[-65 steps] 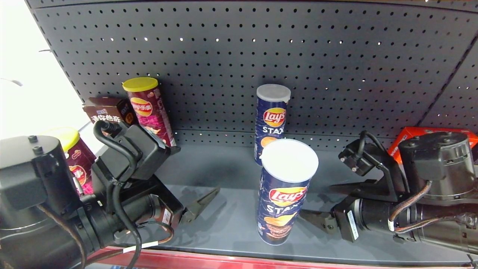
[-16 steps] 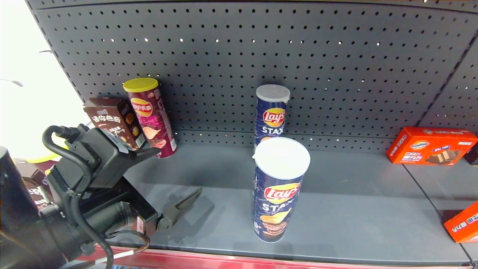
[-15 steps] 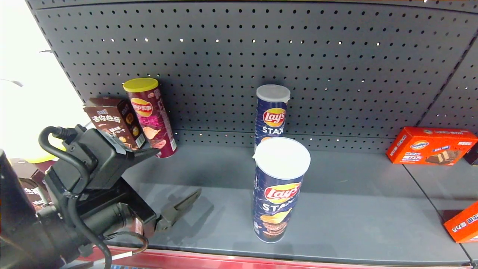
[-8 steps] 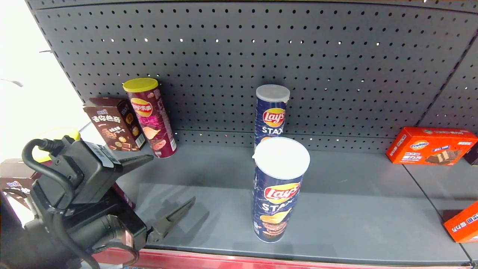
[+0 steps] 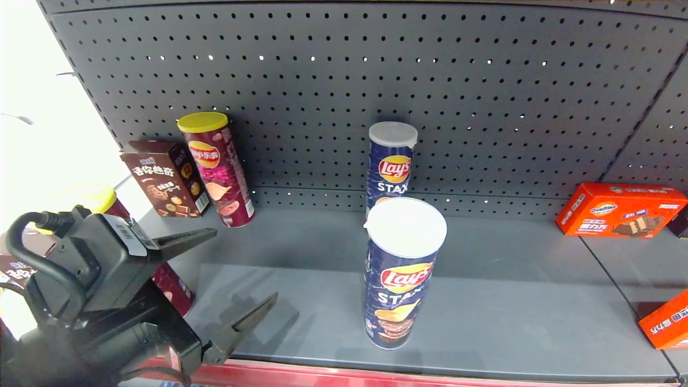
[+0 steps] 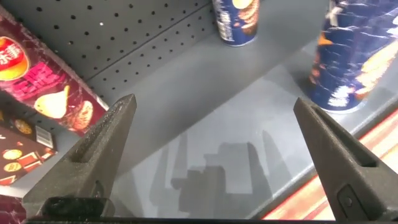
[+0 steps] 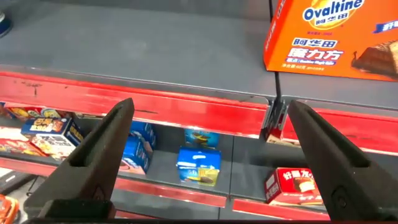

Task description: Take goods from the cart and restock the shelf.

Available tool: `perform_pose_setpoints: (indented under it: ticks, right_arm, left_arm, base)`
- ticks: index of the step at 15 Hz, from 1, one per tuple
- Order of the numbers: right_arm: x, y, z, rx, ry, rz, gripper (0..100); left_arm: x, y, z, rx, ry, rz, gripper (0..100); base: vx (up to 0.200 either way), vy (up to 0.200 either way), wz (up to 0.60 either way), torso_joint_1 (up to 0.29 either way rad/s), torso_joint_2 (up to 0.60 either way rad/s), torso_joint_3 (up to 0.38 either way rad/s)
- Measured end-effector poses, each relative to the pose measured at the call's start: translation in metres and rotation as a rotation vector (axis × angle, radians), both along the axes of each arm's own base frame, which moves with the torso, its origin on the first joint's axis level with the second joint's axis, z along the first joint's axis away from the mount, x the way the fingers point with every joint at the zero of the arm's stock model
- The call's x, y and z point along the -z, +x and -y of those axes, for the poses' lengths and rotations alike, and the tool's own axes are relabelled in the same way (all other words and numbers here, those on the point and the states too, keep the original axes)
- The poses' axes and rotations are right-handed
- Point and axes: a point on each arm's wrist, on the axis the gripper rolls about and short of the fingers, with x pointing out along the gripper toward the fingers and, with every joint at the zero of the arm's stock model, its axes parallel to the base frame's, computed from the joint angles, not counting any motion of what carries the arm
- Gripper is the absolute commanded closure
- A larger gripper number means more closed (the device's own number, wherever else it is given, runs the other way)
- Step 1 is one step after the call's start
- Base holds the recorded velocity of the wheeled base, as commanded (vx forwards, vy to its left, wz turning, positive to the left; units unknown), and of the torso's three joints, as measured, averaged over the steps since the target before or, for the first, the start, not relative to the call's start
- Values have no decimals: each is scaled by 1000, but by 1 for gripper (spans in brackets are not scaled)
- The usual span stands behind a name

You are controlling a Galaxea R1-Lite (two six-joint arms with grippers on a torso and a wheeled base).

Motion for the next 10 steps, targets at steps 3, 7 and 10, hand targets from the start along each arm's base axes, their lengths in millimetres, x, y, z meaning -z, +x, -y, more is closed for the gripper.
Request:
perform_pose_setpoints:
  ticks: [3,7,10]
  right_arm:
    - [0,0,0,0,0,0,0]
    - [0,0,0,0,0,0,0]
    - [0,0,0,0,0,0,0]
  left_arm:
    - [6,-21,-9,43,-10,11,0]
    - [30,-69,-38,166,-56,48,0]
    - [56,-95,-59,209,-57,21,0]
  base:
    - [0,0,0,0,0,0]
    - [0,0,0,0,0,0]
    - [0,0,0,0,0,0]
